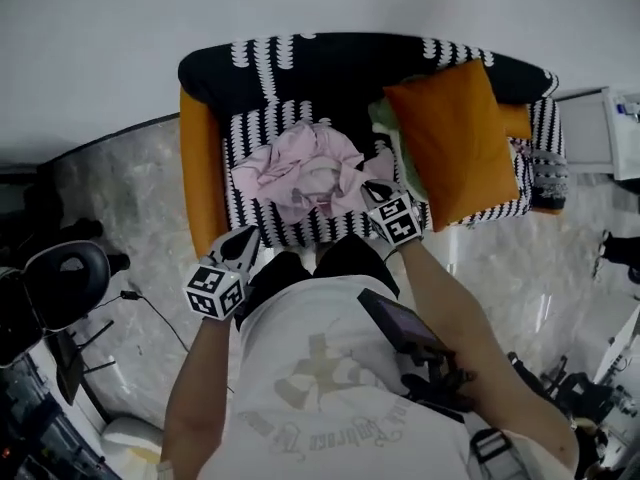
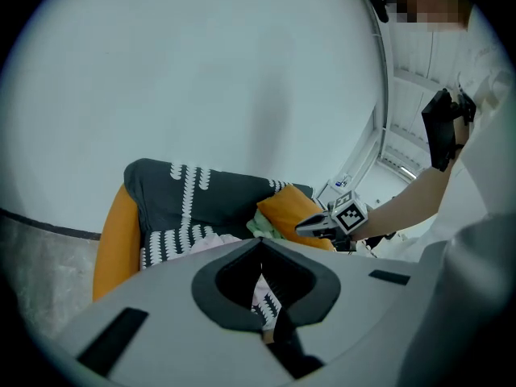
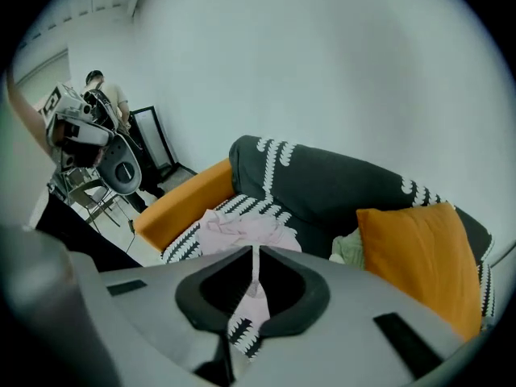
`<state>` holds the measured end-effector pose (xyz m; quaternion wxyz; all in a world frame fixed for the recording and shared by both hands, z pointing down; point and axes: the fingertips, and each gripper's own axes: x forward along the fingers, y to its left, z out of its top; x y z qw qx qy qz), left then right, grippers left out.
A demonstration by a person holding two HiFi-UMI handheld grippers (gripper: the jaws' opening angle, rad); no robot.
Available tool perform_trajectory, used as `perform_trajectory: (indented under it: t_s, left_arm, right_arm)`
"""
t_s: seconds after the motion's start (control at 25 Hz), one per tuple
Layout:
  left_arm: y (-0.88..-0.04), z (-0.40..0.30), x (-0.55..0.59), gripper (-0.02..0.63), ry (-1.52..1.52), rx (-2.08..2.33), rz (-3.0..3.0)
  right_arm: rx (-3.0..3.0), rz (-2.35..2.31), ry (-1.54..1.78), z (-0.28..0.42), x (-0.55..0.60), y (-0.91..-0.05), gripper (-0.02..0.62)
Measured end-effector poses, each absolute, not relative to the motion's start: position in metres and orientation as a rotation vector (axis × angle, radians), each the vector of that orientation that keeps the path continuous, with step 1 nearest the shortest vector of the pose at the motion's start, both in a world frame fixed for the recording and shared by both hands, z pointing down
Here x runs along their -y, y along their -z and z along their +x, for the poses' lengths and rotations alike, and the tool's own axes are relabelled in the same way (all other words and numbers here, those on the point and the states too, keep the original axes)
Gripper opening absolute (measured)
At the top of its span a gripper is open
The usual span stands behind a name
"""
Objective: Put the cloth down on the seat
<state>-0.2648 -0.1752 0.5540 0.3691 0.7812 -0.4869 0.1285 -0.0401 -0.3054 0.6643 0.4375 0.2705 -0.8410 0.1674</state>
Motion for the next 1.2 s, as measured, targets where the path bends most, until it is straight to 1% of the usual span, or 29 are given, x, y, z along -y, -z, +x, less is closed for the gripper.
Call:
perform_trajectory:
  t_s: [0.28, 0.6, 0.88, 1.2]
  left_arm:
    - [-0.529, -0.288, 0.165, 0.011, -0.254, 1.286, 2.059]
    - [-0.500, -0.290, 0.152, 0.011, -0.209, 1.272, 2.146]
    - [-0.482, -0.273, 0.153, 0.011, -0.211, 1.176, 2.261]
    - [-0.472, -0.254, 0.143, 0.011, -0.177, 1.085, 2.309]
  right_arm:
    - [2.283, 0.733, -0.424, -0.085, 0.292, -0.586, 0.028]
    - [2.526, 0.646, -0.372, -0.134, 0.259, -0.496, 0.017]
    - [2.611, 0.657, -0.302, -0.138, 0.231, -0.447, 0.017]
    - [2.606, 0.759, -0.349, -0.123, 0.196, -0.447, 0.017]
